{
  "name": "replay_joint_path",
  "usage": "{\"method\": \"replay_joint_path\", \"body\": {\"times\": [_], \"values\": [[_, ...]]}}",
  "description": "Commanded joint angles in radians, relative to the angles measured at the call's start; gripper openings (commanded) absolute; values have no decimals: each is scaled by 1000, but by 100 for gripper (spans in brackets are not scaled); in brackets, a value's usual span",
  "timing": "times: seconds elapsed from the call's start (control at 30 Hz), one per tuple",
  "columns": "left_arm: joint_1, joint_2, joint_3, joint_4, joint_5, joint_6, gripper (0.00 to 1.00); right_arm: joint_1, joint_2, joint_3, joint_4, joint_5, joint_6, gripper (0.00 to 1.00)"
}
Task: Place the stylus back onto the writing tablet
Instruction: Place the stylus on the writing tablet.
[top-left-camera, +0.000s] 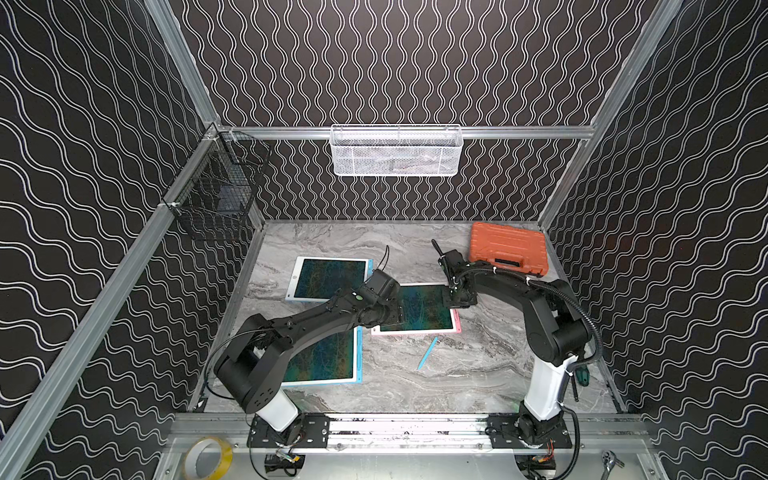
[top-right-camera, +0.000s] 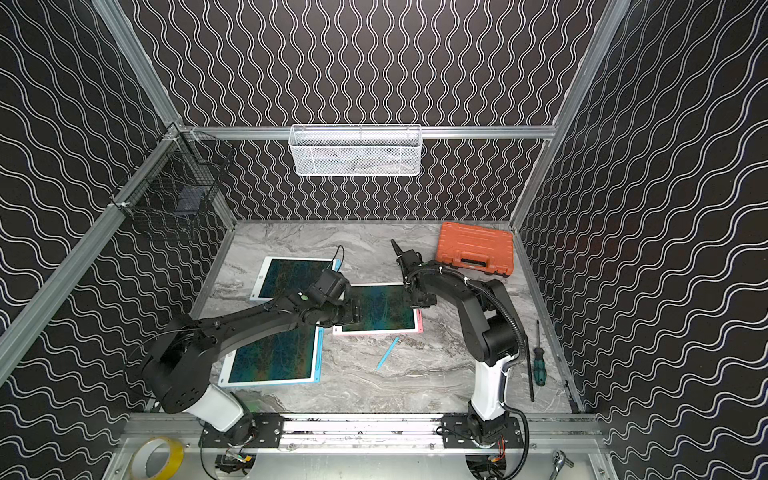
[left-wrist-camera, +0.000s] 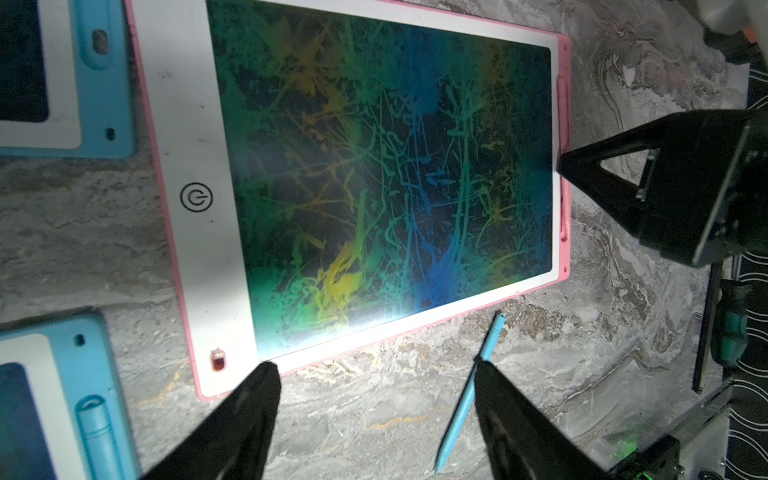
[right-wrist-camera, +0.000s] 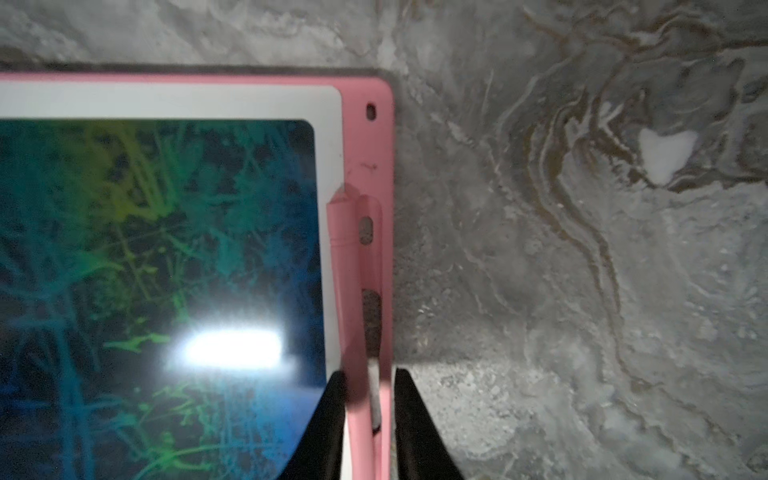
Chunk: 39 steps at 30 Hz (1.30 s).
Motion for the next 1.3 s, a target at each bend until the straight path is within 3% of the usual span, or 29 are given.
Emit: {"method": "replay_joint_path", "body": {"times": [0.0,0.6,0.9,1.27], "values": [[2,0,7,34,2,6,78,1,-9,9,-16,4,18,24],[2,-7,6,32,-1,12,78,-9,-5,-23,-6,-6,31,23],[1,4,20,29,0,22,78,-52,-9,-32,7,-101,84,24],[2,21,42,40,10,26,78,-62,-16,-32,11,-125,90,30]]}}
